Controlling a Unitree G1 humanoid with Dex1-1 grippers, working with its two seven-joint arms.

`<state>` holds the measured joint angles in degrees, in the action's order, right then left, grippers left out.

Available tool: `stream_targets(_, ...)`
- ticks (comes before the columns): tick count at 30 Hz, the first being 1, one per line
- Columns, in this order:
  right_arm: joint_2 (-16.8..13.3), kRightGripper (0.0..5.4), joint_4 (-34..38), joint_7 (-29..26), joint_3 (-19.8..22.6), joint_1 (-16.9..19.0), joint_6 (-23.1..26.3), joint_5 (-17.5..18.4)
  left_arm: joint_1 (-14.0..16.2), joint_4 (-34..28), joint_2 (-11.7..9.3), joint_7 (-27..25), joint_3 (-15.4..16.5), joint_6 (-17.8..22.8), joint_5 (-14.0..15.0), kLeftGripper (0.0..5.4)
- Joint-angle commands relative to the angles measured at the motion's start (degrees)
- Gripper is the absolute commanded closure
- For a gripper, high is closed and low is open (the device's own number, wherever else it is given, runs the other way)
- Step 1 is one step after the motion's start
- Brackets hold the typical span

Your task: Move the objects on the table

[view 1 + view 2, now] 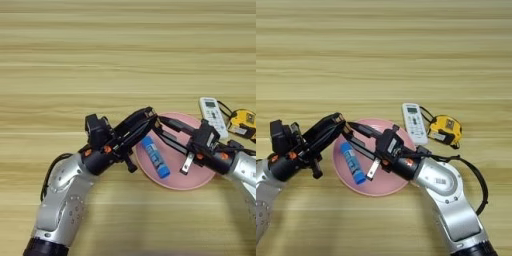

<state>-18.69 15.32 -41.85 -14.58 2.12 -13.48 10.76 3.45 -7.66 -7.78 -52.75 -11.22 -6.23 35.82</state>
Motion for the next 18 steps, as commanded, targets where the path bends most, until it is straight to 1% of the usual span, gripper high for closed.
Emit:
stream_targets(1,0.04,4.11,0.51,-0.32,0.01,-1.58,0.36,1.24,-0.55,0.57,0.30,-1.02,-0.44,-0.06,-1.22,4.59)
stream_targets(7,-0.07,3.40,1.43,-0.76,0.44,-1.67,1.67,4.13,-0.77,0.97,0.64,-0.99,-0.10,-0.26,-1.35,4.62)
stream_targets(11,-0.13,2.94,2.17,-1.45,1.76,-1.91,3.46,8.23,-1.08,1.45,0.80,-0.86,0.32,-0.39,-1.39,4.62)
stream_targets(12,-0.13,2.76,2.42,-1.78,2.31,-1.95,4.15,9.88,-1.29,1.72,0.86,-0.78,0.52,-0.44,-1.43,4.62)
stream_targets(13,-0.10,2.56,2.75,-2.34,3.09,-1.95,4.98,12.27,-1.58,2.07,0.95,-0.62,0.80,-0.49,-1.46,4.62)
stream_targets(15,-0.12,2.33,3.33,-3.66,4.91,-1.90,6.51,17.47,-2.16,2.72,1.20,-0.28,1.45,-0.60,-1.52,4.62)
stream_targets(18,-0.06,2.00,4.38,-4.86,7.37,-1.98,8.41,23.40,-2.58,3.10,1.40,-0.11,2.02,-0.69,-1.65,4.64)
